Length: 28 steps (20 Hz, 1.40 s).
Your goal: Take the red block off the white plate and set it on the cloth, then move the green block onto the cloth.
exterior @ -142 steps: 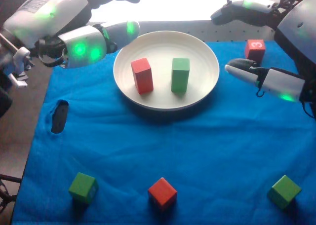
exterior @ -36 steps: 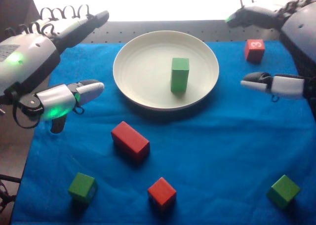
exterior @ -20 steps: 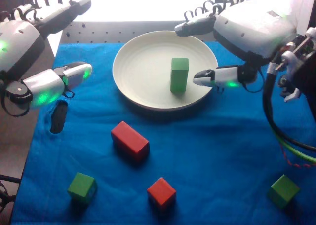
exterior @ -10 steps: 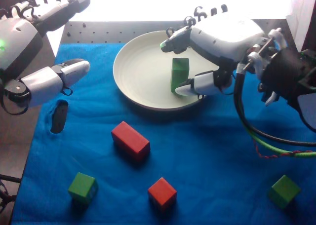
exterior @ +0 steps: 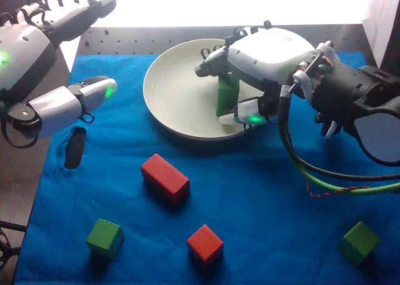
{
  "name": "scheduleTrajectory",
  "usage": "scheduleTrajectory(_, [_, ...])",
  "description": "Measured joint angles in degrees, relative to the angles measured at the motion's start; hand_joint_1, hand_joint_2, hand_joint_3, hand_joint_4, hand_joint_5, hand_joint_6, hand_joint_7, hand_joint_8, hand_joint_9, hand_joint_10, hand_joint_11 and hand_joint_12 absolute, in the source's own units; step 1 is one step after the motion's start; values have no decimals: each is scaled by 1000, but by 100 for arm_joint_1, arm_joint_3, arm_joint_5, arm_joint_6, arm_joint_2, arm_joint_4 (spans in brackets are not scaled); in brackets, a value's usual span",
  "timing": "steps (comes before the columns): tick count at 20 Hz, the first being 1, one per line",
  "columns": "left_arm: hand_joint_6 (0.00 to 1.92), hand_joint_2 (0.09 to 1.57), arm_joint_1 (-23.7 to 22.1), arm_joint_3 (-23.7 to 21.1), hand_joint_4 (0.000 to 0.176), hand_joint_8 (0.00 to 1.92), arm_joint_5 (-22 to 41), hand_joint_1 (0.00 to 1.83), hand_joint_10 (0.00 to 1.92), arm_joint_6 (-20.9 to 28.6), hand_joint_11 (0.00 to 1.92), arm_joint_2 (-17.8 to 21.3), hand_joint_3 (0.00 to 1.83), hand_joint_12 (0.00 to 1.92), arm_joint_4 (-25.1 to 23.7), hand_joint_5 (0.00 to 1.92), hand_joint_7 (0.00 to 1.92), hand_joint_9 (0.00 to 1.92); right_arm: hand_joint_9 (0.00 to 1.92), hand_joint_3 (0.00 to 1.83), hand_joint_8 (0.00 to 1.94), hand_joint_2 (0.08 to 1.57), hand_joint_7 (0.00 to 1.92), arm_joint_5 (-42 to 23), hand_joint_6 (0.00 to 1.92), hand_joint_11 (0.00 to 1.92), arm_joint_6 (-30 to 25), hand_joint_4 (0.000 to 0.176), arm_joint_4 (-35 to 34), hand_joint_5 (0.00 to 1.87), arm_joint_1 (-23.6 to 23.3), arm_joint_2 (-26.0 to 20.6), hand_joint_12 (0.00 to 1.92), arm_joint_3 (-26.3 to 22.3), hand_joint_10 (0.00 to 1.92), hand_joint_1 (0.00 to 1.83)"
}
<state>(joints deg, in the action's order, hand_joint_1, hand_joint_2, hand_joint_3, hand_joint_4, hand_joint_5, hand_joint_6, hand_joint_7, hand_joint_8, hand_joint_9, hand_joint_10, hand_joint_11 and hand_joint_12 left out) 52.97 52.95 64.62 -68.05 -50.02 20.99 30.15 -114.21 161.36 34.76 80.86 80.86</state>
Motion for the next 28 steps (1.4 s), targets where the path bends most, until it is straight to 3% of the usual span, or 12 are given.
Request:
scheduleTrajectory(2, [3,1294,0,0,56,3,2,662,8,-2,0,0,0,1026,13,224,274,284,1023,2,1099,1148,889,2,1077,557,-26,1,0,946,-20,11,1334,2,279,1211])
scheduleTrajectory(3, [2,1292,0,0,62,1,4,646,8,0,0,0,0,1030,20,221,272,285,893,0,1008,1141,919,7,1058,603,-15,0,0,916,-24,7,1352,2,1118,1338])
scheduleTrajectory(5, [0,1297,11,0,69,0,26,616,2,-2,0,0,2,1018,20,204,259,274,838,0,1042,1147,908,13,1041,596,-17,0,-2,894,-24,4,1392,2,1369,1366])
scheduleTrajectory(6, [2,1298,11,0,57,2,33,651,2,0,0,0,1,1016,22,208,262,274,829,0,1071,1148,898,13,1011,592,-17,0,-2,905,-24,4,1433,2,1388,1367])
scheduleTrajectory(8, [2,1295,17,0,66,1,37,657,0,0,0,0,0,982,26,206,252,255,830,0,1103,1150,904,13,983,617,-17,0,0,885,-24,4,1485,2,1405,1368])
scheduleTrajectory(10, [0,1292,20,0,67,0,39,654,1,-2,0,0,0,979,37,194,239,247,854,0,1201,1135,965,13,905,640,-11,0,-2,936,-26,4,1571,-13,1118,1250])
scheduleTrajectory(12, [3,1290,44,0,64,1,39,619,1,0,0,0,0,944,50,200,239,242,888,0,1157,1112,1010,-17,781,613,2,0,0,996,-48,4,1688,-59,1106,1261])
scheduleTrajectory(14, [2,1294,42,-4,64,2,33,616,4,-2,0,0,1,940,70,199,242,249,895,0,1124,1103,1027,-55,752,592,9,0,26,1018,-103,-4,1665,-125,1079,1263])
scheduleTrajectory(15, [2,1290,48,-4,68,3,46,657,5,0,0,0,0,937,72,202,249,252,924,2,1051,1118,1016,-35,975,663,2,0,90,941,-149,-66,1471,-232,897,1237])
scheduleTrajectory(18, [2,1288,83,-4,85,7,48,699,14,0,0,0,0,986,111,199,253,254,897,1,1265,1146,966,223,894,715,2,0,162,896,-210,-302,1647,-494,1145,1259])
scheduleTrajectory(22, [0,1273,83,-17,105,0,59,678,6,-7,0,0,0,921,151,187,244,244,872,1,1010,1135,984,638,1054,726,4,0,289,847,-205,-846,1496,-1005,1332,1371])
scheduleTrajectory(28, [6,1268,166,-96,62,0,136,713,2,-7,0,90,0,719,168,234,225,210,806,0,1124,1166,955,1530,1084,721,0,0,599,774,-22,-1569,1680,-1878,1454,1369])
